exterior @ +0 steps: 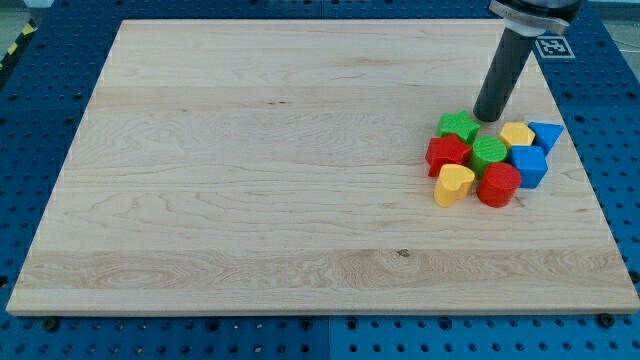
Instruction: Push the red blocks and yellow heart to the left side of the board
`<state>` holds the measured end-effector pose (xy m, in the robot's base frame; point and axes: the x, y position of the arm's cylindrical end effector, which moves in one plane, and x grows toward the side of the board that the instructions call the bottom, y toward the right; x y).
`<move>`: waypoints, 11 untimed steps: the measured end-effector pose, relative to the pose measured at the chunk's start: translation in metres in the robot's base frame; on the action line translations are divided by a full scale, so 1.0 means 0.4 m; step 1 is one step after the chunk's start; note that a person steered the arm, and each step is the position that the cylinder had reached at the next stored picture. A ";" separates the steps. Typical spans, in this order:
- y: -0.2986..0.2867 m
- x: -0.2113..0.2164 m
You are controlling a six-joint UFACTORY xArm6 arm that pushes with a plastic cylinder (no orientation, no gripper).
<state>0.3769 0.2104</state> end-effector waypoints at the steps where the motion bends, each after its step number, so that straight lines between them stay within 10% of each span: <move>1: 0.122 -0.013; 4: 0.196 0.373; 11: -0.320 0.312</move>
<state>0.5019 0.0822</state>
